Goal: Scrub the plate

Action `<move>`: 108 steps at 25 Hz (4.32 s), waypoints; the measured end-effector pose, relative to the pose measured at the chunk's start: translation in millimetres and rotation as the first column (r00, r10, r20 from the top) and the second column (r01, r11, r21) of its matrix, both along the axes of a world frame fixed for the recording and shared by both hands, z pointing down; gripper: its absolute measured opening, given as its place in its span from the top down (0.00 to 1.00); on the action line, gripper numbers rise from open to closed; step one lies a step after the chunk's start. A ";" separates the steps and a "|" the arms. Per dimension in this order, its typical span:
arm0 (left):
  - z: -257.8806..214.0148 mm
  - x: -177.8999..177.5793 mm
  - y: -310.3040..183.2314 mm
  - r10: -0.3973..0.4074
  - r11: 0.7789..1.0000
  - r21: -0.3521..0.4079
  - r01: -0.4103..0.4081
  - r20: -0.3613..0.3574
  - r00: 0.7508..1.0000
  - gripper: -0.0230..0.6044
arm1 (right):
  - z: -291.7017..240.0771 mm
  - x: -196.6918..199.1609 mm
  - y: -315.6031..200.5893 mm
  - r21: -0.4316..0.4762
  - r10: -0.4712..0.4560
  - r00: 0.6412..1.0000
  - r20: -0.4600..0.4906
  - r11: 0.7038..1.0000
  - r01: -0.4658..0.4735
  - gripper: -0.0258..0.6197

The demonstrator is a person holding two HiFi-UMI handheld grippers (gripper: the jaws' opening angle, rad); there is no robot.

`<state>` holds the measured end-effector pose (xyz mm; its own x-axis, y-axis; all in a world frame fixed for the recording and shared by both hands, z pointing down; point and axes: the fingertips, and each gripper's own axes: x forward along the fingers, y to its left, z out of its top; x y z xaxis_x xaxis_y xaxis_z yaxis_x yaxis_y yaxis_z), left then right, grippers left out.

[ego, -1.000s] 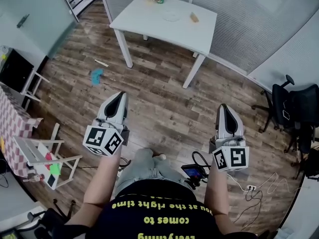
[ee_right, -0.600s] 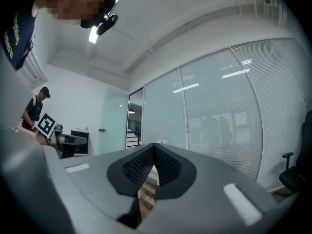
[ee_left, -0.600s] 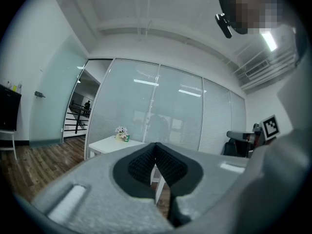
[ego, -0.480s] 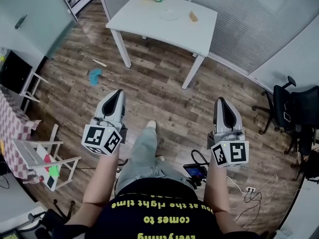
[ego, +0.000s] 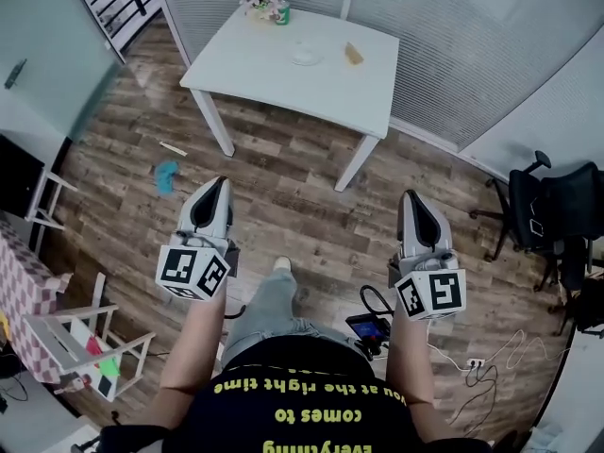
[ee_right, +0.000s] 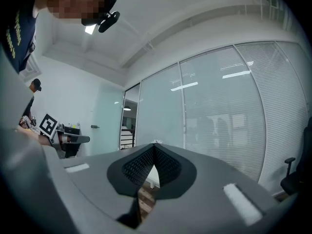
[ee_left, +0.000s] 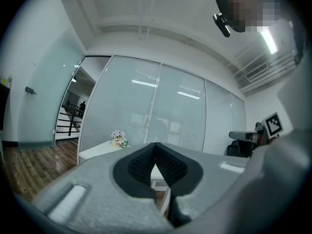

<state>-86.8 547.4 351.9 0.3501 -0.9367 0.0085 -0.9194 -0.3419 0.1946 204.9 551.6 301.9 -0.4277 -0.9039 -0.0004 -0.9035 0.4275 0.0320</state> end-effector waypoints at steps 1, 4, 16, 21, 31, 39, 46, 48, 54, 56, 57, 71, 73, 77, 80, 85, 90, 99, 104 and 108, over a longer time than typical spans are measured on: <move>-3.4 -4.5 -11.0 -0.003 1.000 0.011 0.003 -0.002 1.000 0.96 | -2.4 -1.7 -9.5 0.003 0.007 1.000 0.004 1.000 -0.007 0.95; -11.3 -15.6 -43.4 -0.003 0.999 0.040 0.002 0.013 1.000 0.96 | -5.8 -6.8 -38.4 0.008 0.030 0.999 0.013 1.000 -0.030 0.95; 8.9 -52.9 -133.0 0.029 1.000 -0.005 -0.029 0.008 1.000 0.96 | 2.5 -37.3 -121.5 -0.012 0.078 0.997 0.002 0.997 -0.078 0.95; 14.4 -63.3 -147.3 0.028 0.999 -0.017 -0.028 0.002 1.000 0.96 | 9.3 -45.7 -140.9 -0.026 0.079 0.997 -0.005 0.997 -0.079 0.95; 21.0 -76.4 -162.7 0.010 0.999 -0.032 -0.010 0.004 1.000 0.96 | 9.1 -57.5 -170.2 -0.028 0.056 0.998 -0.013 0.998 -0.056 0.95; 28.5 -74.7 -188.5 0.002 0.999 -0.049 -0.001 0.012 1.000 0.96 | 13.7 -63.6 -204.7 -0.024 0.019 1.000 -0.012 1.000 -0.019 0.95; 26.7 -70.9 -232.9 -0.021 0.999 -0.042 0.022 0.015 1.000 0.96 | 2.1 -57.4 -259.5 0.024 0.012 1.000 -0.007 1.000 -0.012 0.95; 26.9 -69.0 -247.7 -0.032 0.999 -0.042 0.032 0.016 0.999 0.96 | 3.8 -55.5 -278.1 0.021 0.002 1.000 -0.004 1.000 -0.002 0.95; 21.1 -64.7 -294.5 -0.071 0.997 -0.039 0.072 0.016 0.997 0.96 | -0.9 -50.0 -336.4 0.030 -0.030 1.000 0.003 0.999 0.030 0.95; 19.8 -65.9 -310.4 -0.088 0.995 -0.040 0.088 0.017 0.996 0.96 | -8.0 -47.1 -355.3 0.058 -0.026 1.000 0.009 0.998 0.026 0.95; 19.8 -66.0 -318.5 -0.095 0.994 -0.042 0.096 0.018 0.995 0.96 | -11.3 -44.8 -364.8 0.070 -0.025 1.000 0.012 0.997 0.024 0.95; 19.8 -52.1 -404.7 -0.187 0.981 -0.048 0.188 0.023 0.982 0.96 | -9.8 -21.4 -472.4 0.054 -0.095 0.995 0.026 0.994 0.093 0.95; 19.2 -47.6 -412.5 -0.193 0.980 -0.050 0.194 0.027 0.981 0.96 | -7.9 -20.0 -481.5 0.049 -0.109 0.994 0.030 0.993 0.107 0.95; 17.8 -39.4 -424.0 -0.196 0.978 -0.057 0.198 0.039 0.980 0.96 | -4.5 -17.1 -495.2 0.036 -0.122 0.991 0.046 0.992 0.120 0.95; 20.6 -36.1 -431.0 -0.193 0.978 -0.069 0.196 0.048 0.980 0.96 | 1.4 -15.7 -501.3 0.022 -0.126 0.990 0.056 0.992 0.125 0.95; 23.2 -32.9 -446.4 -0.183 0.979 -0.079 0.187 0.051 0.982 0.96 | 8.4 -12.1 -512.2 0.003 -0.117 0.991 0.064 0.993 0.117 0.95; 27.1 -28.4 -468.8 -0.151 0.985 -0.081 0.155 0.049 0.987 0.96 | 8.8 -9.3 -524.4 0.002 -0.098 0.994 0.051 0.995 0.098 0.95; 30.1 -36.6 -532.5 -0.076 0.994 -0.079 0.078 0.030 0.997 0.96 | 7.2 -18.7 -566.3 0.000 -0.034 0.999 0.020 0.999 0.034 0.95; 28.2 -46.8 -569.3 -0.036 0.997 -0.074 0.037 0.025 0.999 0.96 | -3.1 -31.3 -591.5 0.020 -0.004 1.000 0.008 1.000 0.004 0.95; 27.3 -53.5 -598.1 -0.005 0.997 -0.074 0.007 0.021 1.000 0.96 | -2.3 -40.3 -610.0 0.015 0.019 1.000 0.001 1.000 -0.019 0.95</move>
